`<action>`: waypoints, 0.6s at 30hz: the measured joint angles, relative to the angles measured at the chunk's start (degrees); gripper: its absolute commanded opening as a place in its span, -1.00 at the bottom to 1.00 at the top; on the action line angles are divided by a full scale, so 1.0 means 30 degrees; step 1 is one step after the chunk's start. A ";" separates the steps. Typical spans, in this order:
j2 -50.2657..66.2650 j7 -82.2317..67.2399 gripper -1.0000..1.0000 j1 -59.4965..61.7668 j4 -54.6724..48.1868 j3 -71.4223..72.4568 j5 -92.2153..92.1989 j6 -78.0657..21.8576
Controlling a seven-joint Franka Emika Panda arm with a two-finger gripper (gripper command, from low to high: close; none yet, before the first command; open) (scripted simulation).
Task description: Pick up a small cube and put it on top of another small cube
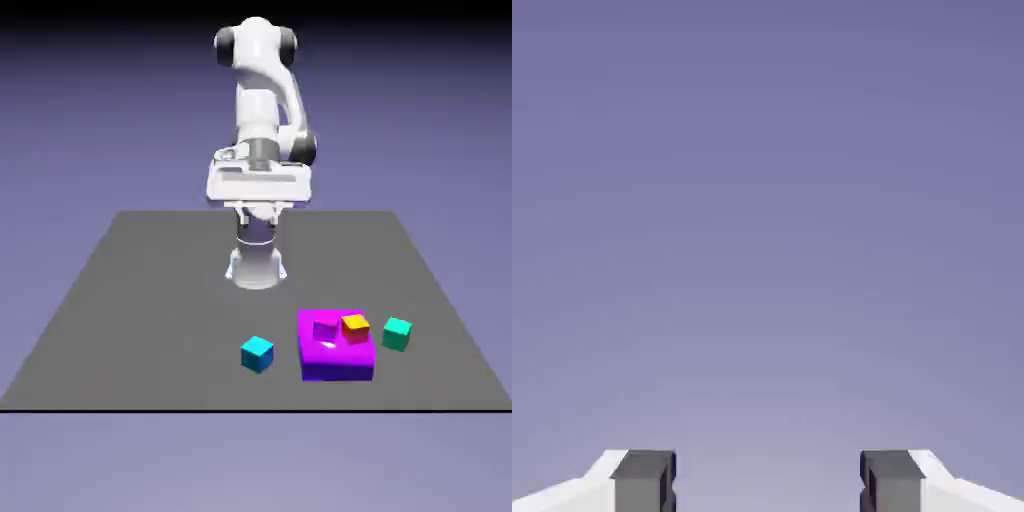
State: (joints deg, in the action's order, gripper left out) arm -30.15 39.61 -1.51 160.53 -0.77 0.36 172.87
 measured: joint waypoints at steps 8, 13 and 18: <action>0.5537 -0.6289 0.00 -0.1819 -0.1046 -0.1705 0.0797 -0.2522; 0.8998 -1.0220 0.00 -0.2973 -0.1700 -0.2771 0.1295 -0.4099; 1.1950 -1.3573 0.00 -0.3927 -0.2257 -0.3680 0.1720 -0.5443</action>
State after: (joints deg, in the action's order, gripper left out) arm 5.70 -1.11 -13.29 153.76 -11.81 5.52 156.54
